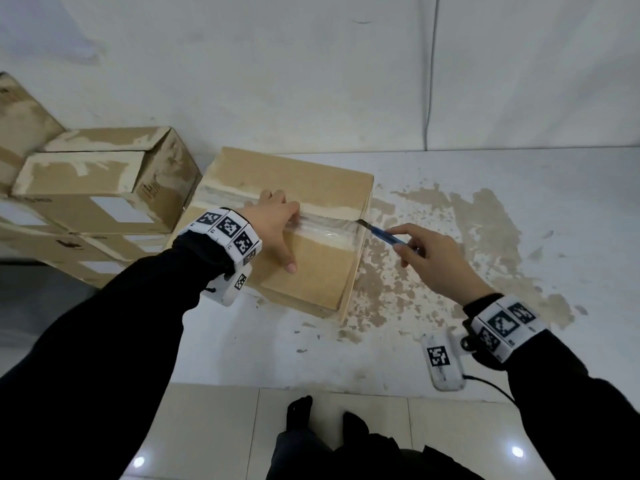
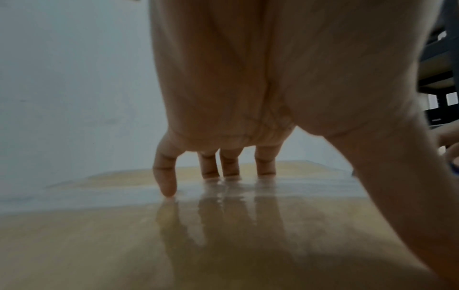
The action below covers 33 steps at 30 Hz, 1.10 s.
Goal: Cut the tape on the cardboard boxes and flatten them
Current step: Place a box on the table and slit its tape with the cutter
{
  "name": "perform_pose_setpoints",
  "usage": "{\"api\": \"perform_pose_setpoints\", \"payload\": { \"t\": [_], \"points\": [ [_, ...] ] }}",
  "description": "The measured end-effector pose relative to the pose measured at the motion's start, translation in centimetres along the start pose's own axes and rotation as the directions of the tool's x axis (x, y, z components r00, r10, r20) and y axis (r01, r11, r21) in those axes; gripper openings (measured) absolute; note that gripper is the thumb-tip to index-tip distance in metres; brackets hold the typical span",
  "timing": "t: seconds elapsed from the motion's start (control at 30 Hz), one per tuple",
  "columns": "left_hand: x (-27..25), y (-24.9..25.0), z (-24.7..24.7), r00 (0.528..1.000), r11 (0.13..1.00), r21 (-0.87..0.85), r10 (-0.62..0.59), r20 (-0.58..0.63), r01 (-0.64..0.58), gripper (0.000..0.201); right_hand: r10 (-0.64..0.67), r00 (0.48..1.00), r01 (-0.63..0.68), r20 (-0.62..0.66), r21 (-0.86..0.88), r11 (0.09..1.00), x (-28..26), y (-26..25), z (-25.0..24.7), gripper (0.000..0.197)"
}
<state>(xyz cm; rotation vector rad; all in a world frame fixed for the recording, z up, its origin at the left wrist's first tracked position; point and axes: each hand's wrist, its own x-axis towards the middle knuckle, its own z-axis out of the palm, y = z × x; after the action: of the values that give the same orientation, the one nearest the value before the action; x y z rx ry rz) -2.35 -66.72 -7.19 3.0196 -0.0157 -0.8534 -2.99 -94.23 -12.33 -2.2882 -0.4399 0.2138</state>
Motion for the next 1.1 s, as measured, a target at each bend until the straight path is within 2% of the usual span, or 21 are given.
{"api": "perform_pose_setpoints", "payload": {
  "t": [0.1,0.2,0.43,0.63,0.97,1.1],
  "points": [
    [-0.3,0.1,0.4,0.999,0.999,-0.003,0.034,-0.009,-0.034,0.083,-0.045,0.997,0.047,0.07,-0.029,0.998,0.6,-0.5,-0.5,0.024],
    [-0.6,0.6,0.2,0.997,0.997,-0.009,0.073,0.0,-0.073,0.086,-0.052,0.98,0.061,0.19,-0.039,0.997,0.7,-0.7,-0.5,0.023],
    [-1.1,1.2,-0.4,0.986,0.986,-0.034,0.165,-0.017,-0.166,0.088,0.016,0.95,-0.034,0.312,0.051,0.998,-0.9,0.0,-1.9,0.019],
    [-0.7,1.6,-0.6,0.977,0.975,-0.077,0.208,-0.036,-0.21,0.083,0.093,0.957,-0.143,0.274,0.17,0.975,-1.8,0.5,-1.1,0.019],
    [-0.1,2.4,-0.5,0.971,0.968,-0.067,0.239,-0.027,-0.24,0.086,0.091,0.93,-0.17,0.357,0.198,0.965,-3.7,1.2,-2.2,0.016],
    [0.3,2.4,-0.6,0.966,0.965,-0.045,0.26,-0.009,-0.26,0.085,0.098,0.941,-0.177,0.325,0.224,0.958,-4.0,0.9,-1.1,0.017]
  ]
}}
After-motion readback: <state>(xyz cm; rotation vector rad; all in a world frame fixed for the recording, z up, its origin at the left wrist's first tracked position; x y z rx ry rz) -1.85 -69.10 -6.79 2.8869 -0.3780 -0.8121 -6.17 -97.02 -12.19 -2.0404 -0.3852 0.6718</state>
